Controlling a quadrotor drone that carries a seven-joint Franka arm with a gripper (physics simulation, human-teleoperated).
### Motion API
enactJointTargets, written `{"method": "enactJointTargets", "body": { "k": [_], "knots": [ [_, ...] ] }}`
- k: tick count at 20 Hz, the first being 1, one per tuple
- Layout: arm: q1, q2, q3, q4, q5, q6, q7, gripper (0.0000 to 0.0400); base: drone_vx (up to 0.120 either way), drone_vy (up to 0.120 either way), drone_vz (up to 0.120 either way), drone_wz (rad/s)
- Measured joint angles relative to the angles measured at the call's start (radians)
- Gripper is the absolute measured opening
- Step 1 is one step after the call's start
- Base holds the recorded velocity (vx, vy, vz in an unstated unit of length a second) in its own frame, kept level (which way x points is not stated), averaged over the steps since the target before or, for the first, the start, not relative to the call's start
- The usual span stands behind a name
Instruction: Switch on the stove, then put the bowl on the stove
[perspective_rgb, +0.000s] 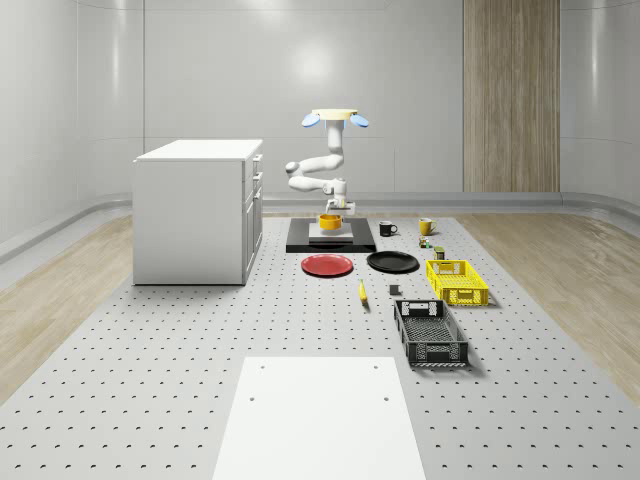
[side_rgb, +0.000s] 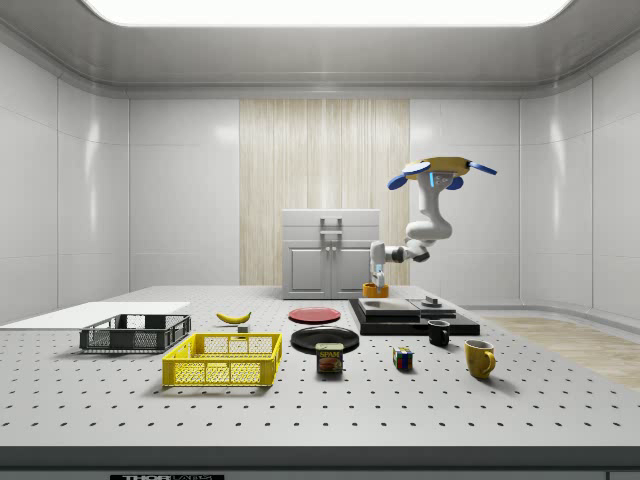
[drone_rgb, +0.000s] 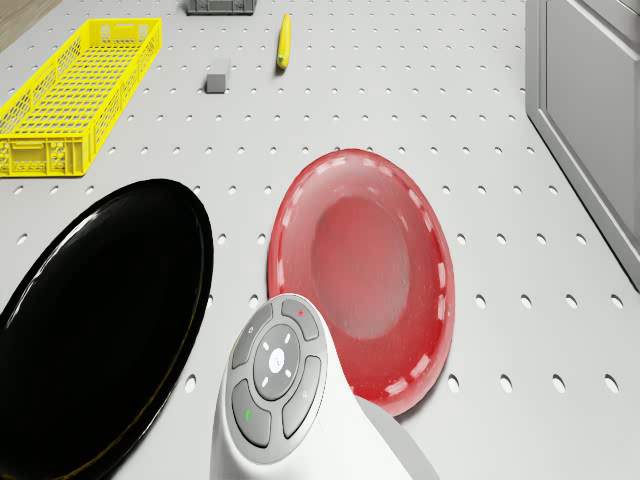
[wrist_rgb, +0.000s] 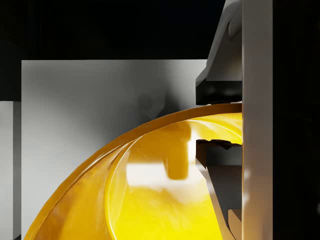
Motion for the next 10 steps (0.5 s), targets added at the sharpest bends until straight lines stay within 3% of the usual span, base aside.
{"method": "enactJointTargets", "body": {
  "k": [2, 10],
  "knots": [
    [0.0, 0.0, 0.0, 0.0, 0.0, 0.0, 0.0, 0.01, -0.08, 0.0, 0.0, 0.0],
    [-0.009, 0.0, -0.049, 0.028, -0.045, 0.03, -0.004, 0.01, 0.0, 0.0, 0.0, 0.0]
  ]
}}
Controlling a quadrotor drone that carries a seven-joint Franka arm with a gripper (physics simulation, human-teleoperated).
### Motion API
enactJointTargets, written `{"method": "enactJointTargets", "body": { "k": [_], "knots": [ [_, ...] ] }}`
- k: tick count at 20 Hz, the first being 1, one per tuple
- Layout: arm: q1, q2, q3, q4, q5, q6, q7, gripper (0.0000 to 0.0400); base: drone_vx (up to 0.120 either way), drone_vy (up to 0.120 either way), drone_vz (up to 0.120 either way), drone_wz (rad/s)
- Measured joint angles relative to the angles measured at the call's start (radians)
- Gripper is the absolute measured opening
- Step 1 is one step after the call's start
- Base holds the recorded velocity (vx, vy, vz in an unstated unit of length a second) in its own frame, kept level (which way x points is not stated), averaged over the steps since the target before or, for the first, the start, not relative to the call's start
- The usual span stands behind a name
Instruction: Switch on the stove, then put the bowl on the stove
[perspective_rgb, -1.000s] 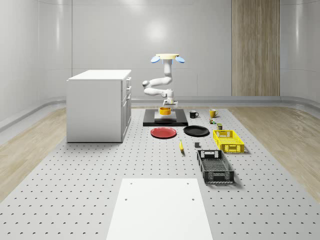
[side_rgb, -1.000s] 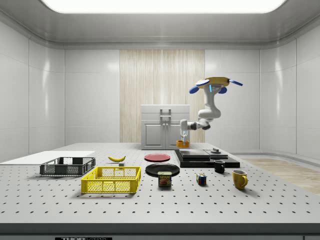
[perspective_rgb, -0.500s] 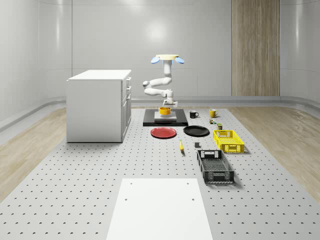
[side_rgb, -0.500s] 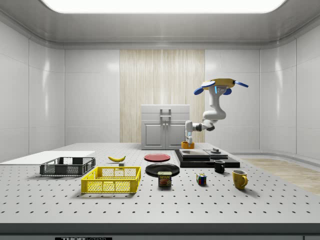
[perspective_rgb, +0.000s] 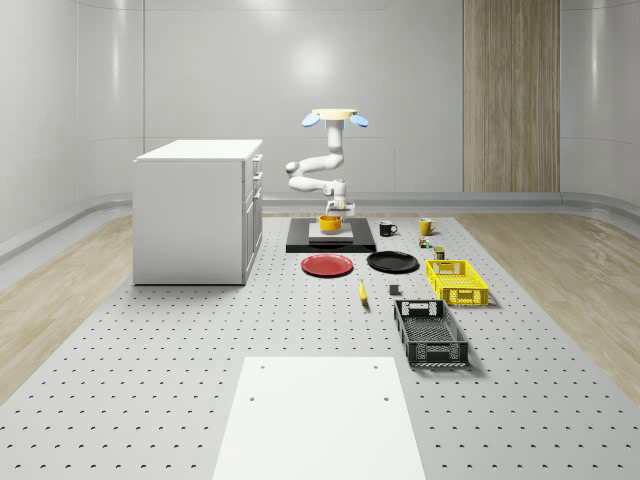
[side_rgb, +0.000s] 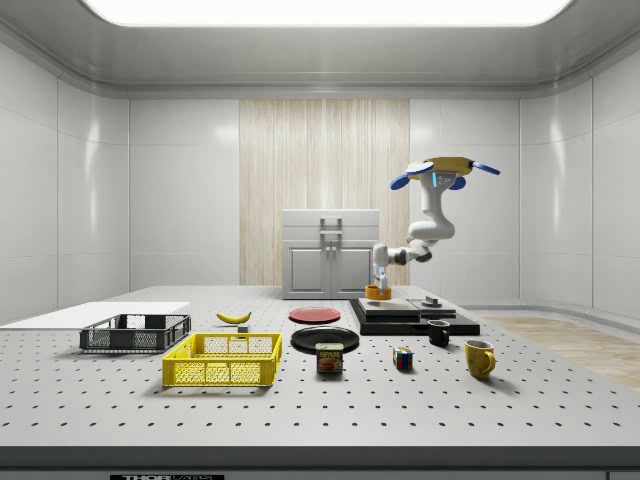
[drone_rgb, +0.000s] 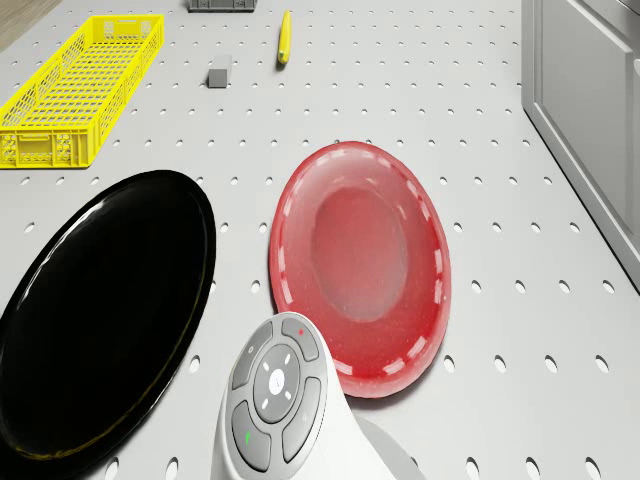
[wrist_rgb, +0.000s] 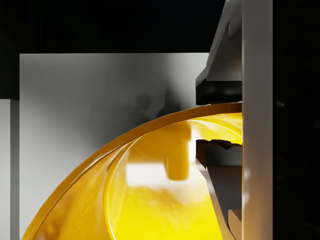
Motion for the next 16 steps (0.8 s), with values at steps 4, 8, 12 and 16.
{"method": "enactJointTargets", "body": {
  "k": [4, 8, 12, 16],
  "knots": [
    [-0.005, 0.002, -0.026, 0.016, -0.025, 0.015, -0.003, 0.01, 0.0, 0.0, 0.0, 0.0],
    [-0.007, 0.006, -0.043, 0.028, -0.041, 0.024, -0.006, 0.0232, 0.0, 0.0, 0.0, 0.0],
    [0.0, 0.008, -0.027, 0.015, -0.027, 0.009, -0.006, 0.0338, 0.0, 0.0, 0.0, 0.0],
    [0.008, 0.009, 0.006, -0.006, 0.003, -0.014, -0.004, 0.0377, 0.0, 0.0, 0.0, 0.0]
  ]
}}
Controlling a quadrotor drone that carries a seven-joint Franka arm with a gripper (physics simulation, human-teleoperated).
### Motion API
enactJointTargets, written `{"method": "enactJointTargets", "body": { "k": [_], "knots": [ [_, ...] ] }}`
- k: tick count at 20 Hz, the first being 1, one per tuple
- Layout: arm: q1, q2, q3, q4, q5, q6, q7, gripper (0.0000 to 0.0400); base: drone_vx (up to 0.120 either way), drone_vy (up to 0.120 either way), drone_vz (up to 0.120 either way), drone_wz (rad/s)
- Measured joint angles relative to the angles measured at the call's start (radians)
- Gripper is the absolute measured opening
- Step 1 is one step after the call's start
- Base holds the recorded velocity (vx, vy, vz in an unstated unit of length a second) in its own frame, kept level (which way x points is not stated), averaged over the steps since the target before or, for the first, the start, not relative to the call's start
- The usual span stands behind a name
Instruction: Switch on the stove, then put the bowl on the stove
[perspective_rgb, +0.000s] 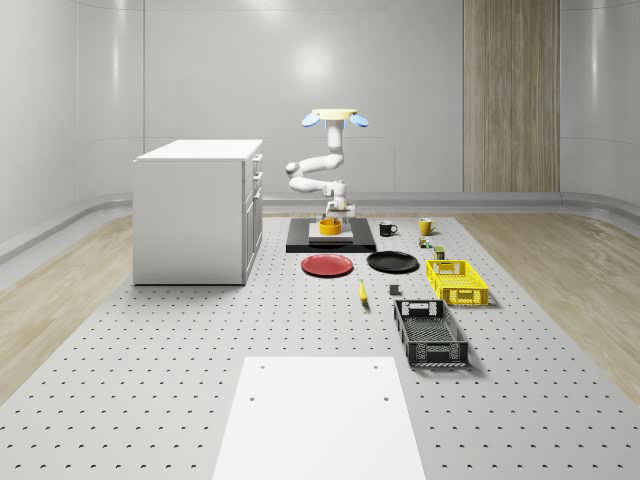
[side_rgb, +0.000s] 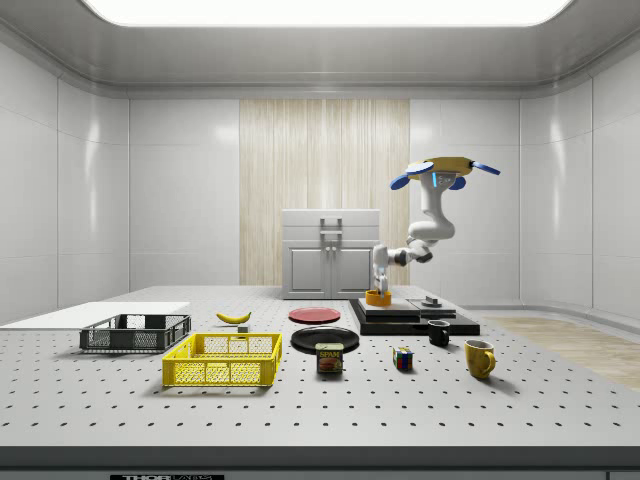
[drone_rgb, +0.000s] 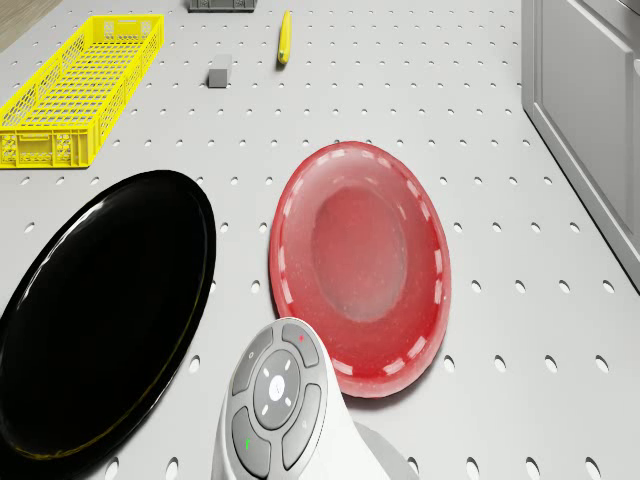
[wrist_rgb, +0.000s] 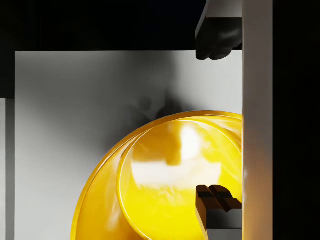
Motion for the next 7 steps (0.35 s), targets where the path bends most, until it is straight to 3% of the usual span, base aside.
{"method": "enactJointTargets", "body": {
  "k": [7],
  "knots": [
    [0.005, 0.001, 0.026, -0.015, 0.024, -0.018, 0.002, 0.0396, 0.0, 0.0, 0.0, 0.0]
  ]
}}
